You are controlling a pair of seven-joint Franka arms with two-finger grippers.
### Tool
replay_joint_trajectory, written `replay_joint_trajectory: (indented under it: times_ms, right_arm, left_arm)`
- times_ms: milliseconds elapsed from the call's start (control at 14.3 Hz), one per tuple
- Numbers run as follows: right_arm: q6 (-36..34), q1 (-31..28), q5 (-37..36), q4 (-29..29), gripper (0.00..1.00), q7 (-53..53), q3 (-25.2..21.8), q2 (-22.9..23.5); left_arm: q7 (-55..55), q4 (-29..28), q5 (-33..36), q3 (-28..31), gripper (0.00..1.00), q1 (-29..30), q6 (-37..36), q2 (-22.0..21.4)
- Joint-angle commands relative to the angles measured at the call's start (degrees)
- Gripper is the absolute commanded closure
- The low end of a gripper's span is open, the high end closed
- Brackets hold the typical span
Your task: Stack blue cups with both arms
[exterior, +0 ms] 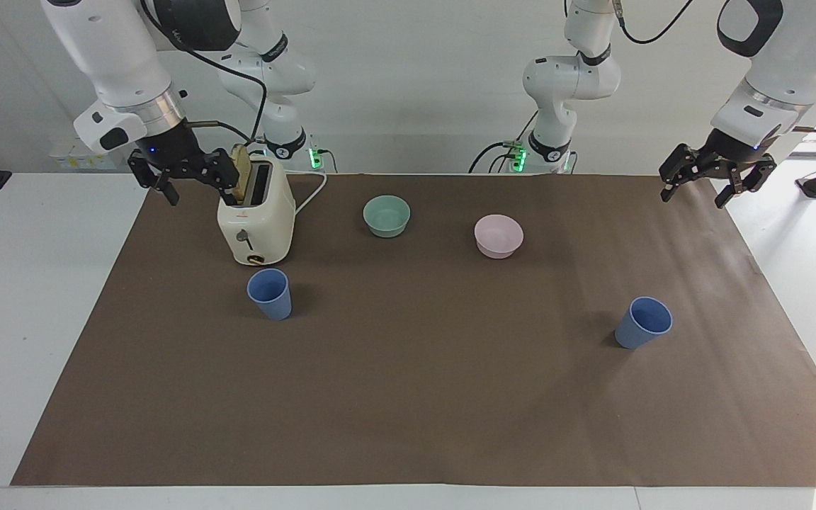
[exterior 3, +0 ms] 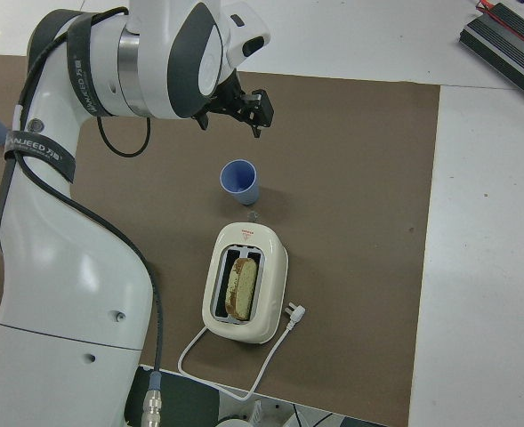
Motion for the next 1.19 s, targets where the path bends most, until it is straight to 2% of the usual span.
replay_joint_trajectory:
  times_ms: [0,1118]
  right_arm:
    - [1.6,-0.6,-0.4,-2.1,0.00,0.1,0.4,-1.7]
    - [1.6,-0.6,-0.5,-2.1,0.00,-1.0,0.4,-1.7]
  left_arm:
    - [0.0,0.5,-0.3,0.6,0.00,-0.5,-1.1,-0.4]
    - [0.4,0.1,-0.3,0.6,0.00,-0.5,-1.1,-0.7]
